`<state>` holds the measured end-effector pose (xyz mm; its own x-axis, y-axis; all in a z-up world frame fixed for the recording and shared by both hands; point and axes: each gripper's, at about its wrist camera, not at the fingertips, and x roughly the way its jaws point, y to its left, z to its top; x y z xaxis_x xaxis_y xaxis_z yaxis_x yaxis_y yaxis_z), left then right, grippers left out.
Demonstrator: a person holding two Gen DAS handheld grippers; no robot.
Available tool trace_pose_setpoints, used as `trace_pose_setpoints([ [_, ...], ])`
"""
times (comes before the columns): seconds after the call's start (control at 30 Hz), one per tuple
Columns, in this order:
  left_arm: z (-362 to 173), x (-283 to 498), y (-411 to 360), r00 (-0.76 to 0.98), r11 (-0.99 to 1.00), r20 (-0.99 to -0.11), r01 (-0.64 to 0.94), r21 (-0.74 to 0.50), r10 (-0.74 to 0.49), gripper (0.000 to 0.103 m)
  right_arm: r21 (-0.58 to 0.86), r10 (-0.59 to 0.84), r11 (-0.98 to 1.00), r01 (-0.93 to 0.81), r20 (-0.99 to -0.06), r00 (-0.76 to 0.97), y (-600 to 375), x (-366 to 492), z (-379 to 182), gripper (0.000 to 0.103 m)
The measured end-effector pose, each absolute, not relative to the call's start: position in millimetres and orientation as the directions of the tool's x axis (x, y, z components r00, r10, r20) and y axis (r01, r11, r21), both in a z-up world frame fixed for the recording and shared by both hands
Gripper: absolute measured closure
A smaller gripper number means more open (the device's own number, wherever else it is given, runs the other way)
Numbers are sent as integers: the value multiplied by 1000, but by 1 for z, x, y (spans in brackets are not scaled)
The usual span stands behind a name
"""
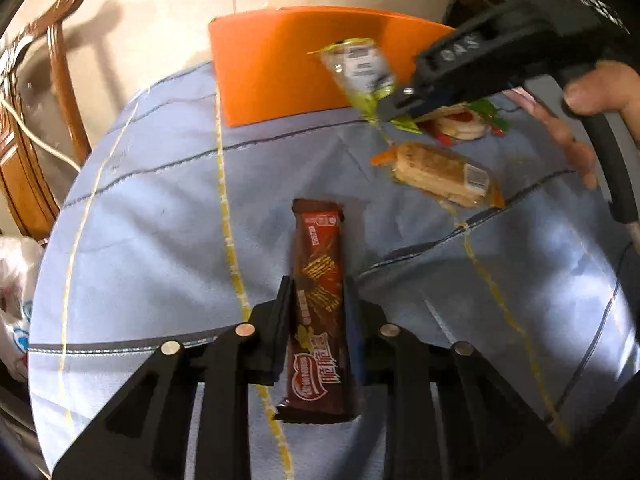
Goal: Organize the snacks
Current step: 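Lift the chocolate bar with the left gripper while the right grasps and lifts the seed bag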
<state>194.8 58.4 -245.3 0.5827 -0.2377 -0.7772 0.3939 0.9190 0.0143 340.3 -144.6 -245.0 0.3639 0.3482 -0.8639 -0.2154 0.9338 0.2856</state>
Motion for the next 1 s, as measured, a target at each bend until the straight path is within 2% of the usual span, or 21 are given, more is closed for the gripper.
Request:
trace_pose_setpoints([
  [0.1,-250,202,61,564,922,-781,386,-37,-267,80,288,349,934,-214,-863,364,-142,341,-246,77],
  [0.23,-249,208,77,529,925,-780,339,-169,-336,80,283,345,935,-212,-861,374,-146,339,-244,77],
  [0.4,-233,207,78,555,920,-756,359,-158,-347,80,283,349,935,-214,-840,416,-153,338,-229,77],
  [0.5,-214,210,85,587,918,-730,370,-143,-350,80,288,365,929,-234,-817,445,-156,336,-212,81],
  [0.63,-215,220,88,590,931,-737,335,-146,-328,80,260,343,933,-250,-854,391,-154,340,-222,81],
  [0.7,-217,220,91,587,935,-742,320,-154,-324,80,182,307,932,-315,-858,412,-143,336,-224,70],
  [0.73,-217,217,91,585,935,-744,318,-155,-323,80,127,287,920,-371,-862,417,-131,334,-226,46],
  [0.77,-218,216,91,583,935,-745,319,-156,-323,80,66,258,909,-412,-866,428,-123,333,-227,33],
  [0.87,-217,207,91,580,935,-748,318,-155,-322,80,-129,162,834,-537,-873,461,-90,337,-241,20],
  [1.0,-217,200,95,569,942,-762,293,-164,-309,80,-226,116,724,-652,-892,438,-59,354,-263,17],
])
